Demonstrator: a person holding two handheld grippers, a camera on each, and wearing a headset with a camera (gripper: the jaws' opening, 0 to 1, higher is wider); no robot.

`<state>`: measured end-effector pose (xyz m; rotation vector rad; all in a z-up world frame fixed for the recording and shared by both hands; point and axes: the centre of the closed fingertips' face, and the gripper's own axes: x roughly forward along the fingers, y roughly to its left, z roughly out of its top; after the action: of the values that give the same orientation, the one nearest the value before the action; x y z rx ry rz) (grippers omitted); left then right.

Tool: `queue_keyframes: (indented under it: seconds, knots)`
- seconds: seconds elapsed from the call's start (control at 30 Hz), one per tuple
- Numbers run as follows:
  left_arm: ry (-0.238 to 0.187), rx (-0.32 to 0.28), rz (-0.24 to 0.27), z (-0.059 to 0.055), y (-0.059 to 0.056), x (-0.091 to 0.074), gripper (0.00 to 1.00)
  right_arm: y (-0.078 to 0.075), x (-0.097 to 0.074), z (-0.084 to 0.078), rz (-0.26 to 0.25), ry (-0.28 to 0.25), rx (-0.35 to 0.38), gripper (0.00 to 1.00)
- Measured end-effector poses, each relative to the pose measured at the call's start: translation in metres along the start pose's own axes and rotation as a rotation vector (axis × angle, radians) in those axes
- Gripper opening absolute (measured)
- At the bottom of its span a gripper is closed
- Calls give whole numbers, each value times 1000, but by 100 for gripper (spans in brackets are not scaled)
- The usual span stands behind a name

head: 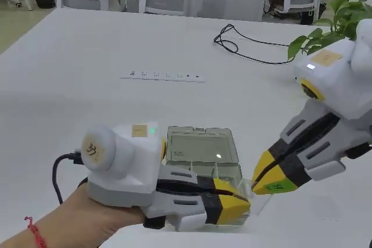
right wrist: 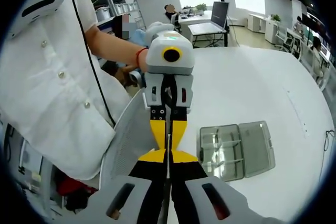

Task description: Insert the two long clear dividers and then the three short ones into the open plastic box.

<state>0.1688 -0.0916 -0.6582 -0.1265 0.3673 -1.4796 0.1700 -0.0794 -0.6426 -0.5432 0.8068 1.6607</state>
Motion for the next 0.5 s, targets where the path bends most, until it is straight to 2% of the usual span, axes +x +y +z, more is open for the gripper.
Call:
queue_keyframes:
  seconds: [0.3, 0.5]
  knots:
    - [19, 6, 54, -6, 8, -9, 12, -6, -4, 2, -25, -2, -7, 3]
    - [26, 5, 115, -10, 21, -22, 26, -17, -8, 6, -73, -13, -9, 3]
